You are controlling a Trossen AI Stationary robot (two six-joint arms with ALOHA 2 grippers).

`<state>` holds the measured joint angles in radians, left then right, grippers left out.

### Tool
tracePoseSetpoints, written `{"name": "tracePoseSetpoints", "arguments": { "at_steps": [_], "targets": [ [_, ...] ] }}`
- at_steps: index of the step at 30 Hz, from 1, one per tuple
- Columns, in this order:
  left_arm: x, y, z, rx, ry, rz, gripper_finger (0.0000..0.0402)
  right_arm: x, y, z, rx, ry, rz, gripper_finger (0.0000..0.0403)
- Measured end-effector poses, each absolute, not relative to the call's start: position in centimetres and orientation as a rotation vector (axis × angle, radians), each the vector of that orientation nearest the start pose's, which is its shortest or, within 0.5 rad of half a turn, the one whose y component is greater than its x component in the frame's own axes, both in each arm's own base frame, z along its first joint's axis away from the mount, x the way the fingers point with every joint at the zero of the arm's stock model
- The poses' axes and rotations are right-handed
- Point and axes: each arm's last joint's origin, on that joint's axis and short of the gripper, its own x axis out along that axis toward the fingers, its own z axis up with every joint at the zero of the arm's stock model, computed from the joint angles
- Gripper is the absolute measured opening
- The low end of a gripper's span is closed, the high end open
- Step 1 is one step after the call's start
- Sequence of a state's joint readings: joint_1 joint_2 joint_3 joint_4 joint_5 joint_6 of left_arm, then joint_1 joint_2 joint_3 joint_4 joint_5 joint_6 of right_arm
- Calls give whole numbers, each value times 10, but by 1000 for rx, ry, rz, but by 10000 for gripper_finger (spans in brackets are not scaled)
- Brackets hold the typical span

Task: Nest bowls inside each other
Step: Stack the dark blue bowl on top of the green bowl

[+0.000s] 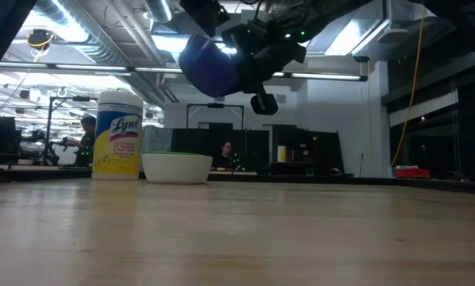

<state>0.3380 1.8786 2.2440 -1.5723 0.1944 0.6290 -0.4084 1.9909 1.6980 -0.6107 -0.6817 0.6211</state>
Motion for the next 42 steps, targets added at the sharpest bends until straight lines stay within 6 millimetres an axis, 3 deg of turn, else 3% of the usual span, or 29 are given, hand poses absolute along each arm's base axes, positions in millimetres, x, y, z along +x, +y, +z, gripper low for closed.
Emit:
{"name": "tracePoseSetpoints", "arguments": {
  "at_steps": [17,21,31,37,42],
  "targets": [
    [326,93,411,84,1092,-313,7,400,-171,261,1055,829,53,0],
    [323,93,414,8,1092,-273,40,399,-173,261,1044,826,64,0],
    [322,90,416,-69,1098,-228,169,398,-173,262,1023,819,130,0],
    [324,84,415,-68,1106,-235,186,398,-172,263,1032,818,162,0],
    [329,85,390,-99,1196,-249,180,398,-171,262,1037,824,171,0]
  ]
}}
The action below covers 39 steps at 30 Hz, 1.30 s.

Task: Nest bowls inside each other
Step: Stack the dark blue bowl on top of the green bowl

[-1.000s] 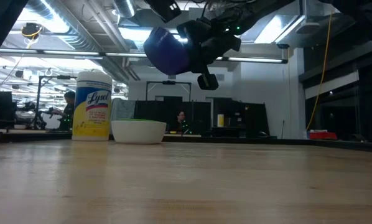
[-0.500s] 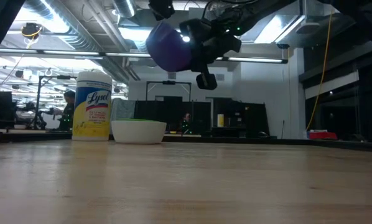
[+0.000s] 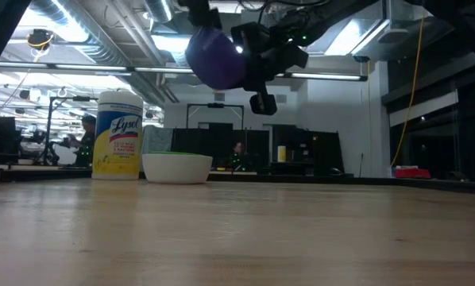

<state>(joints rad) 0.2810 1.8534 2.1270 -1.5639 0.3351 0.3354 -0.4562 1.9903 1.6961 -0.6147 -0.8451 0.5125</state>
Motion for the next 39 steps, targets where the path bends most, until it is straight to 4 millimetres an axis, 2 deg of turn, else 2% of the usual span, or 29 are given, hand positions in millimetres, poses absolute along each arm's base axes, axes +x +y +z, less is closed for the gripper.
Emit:
{"name": "tracePoseSetpoints", "arguments": {
  "at_steps": [3,8,10,14,17,21,25,28,32,35,39],
  "targets": [
    [330,86,376,-80,1245,-265,176,399,-169,262,1032,830,164,0],
    [331,84,368,-21,1273,-312,155,402,-163,262,1028,835,179,0],
    [331,82,367,24,1274,-331,128,402,-163,262,1027,832,186,0],
    [332,79,366,86,1283,-360,29,403,-164,263,1016,820,191,1],
    [332,76,366,111,1294,-359,8,404,-165,264,999,797,197,12],
    [330,80,367,111,1302,-331,5,405,-169,273,961,744,190,54],
    [324,85,372,103,1296,-284,4,404,-175,292,867,680,138,103],
    [320,88,376,100,1288,-266,4,405,-184,312,838,594,169,131],
    [316,96,379,80,1270,-247,3,402,-199,352,766,440,204,151],
    [312,101,382,66,1258,-236,3,394,-212,390,683,308,227,155],
    [310,107,384,94,1253,-192,3,377,-233,431,559,162,83,151]
  ]
}}
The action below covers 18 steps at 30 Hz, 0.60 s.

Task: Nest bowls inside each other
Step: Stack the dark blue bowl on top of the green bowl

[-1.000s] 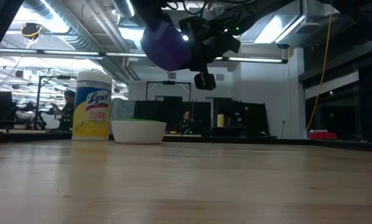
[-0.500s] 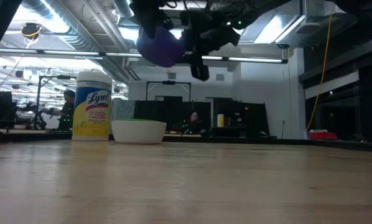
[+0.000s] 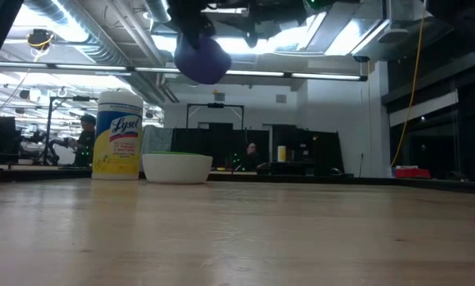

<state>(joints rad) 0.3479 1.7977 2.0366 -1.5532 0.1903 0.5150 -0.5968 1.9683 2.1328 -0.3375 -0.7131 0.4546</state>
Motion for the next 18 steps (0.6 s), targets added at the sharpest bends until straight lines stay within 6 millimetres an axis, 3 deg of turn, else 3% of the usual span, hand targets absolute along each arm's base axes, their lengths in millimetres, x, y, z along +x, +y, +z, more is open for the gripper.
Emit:
{"name": "tracePoseSetpoints", "arguments": {
  "at_steps": [7,14,18],
  "targets": [
    [306,131,385,172,1285,23,2,345,-254,460,389,155,-231,124],
    [298,166,387,36,1193,173,2,320,-255,482,338,145,-321,107],
    [297,167,387,48,1202,203,2,317,-268,468,364,204,-422,103]
  ]
}}
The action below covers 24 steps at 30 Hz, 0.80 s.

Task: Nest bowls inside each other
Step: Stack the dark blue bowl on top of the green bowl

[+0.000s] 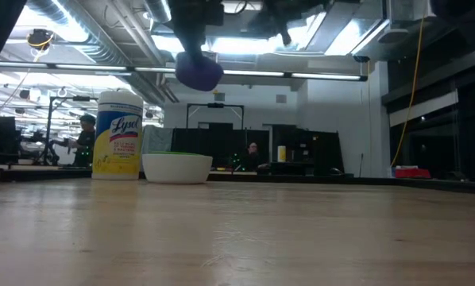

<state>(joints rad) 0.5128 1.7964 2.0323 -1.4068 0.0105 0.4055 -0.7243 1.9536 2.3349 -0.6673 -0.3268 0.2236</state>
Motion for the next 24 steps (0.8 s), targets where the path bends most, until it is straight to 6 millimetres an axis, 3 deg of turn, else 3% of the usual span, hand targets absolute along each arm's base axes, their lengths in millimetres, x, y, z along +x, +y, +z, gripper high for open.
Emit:
{"name": "tracePoseSetpoints", "arguments": {
  "at_steps": [4,8,10,16,24],
  "targets": [
    [289,162,397,41,1173,214,2,300,-276,446,480,399,-395,104],
    [279,166,404,23,1160,269,2,307,-274,389,484,727,-444,113],
    [272,172,406,1,1160,312,2,305,-277,374,469,787,-509,119],
    [264,185,395,-79,1187,376,2,295,-290,366,485,787,-558,132],
    [278,184,349,-187,1071,354,2,265,-296,392,469,705,-619,135]
  ]
}}
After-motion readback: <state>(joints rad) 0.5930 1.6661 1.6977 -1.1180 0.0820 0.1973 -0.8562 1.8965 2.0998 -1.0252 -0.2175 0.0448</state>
